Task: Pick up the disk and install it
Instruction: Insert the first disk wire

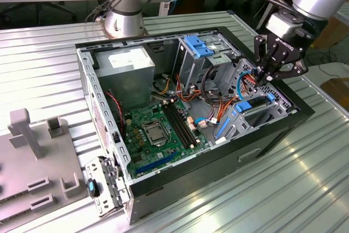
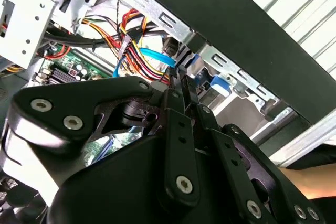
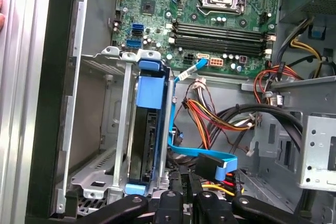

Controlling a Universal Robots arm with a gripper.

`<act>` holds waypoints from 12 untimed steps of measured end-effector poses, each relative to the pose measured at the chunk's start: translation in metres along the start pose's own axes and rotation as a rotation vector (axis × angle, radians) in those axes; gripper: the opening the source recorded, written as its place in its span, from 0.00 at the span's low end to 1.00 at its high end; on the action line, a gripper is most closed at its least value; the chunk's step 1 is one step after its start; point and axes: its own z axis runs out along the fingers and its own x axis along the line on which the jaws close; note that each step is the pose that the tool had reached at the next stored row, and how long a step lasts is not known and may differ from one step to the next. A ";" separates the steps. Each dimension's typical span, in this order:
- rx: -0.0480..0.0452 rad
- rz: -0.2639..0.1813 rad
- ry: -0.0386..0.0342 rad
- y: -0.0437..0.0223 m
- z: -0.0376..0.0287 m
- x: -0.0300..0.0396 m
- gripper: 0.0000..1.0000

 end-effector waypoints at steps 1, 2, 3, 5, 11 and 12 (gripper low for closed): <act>0.0001 0.000 -0.0001 0.0025 0.0000 0.0001 0.17; 0.0004 0.000 0.0000 0.0045 0.0000 0.0002 0.17; 0.0013 0.000 0.0000 0.0069 0.0001 0.0002 0.17; 0.0026 0.007 0.0002 0.0085 0.0006 0.0002 0.17; 0.0020 0.075 -0.0002 0.0085 0.0017 0.0012 0.17; 0.0020 0.078 -0.0003 0.0084 0.0017 0.0017 0.17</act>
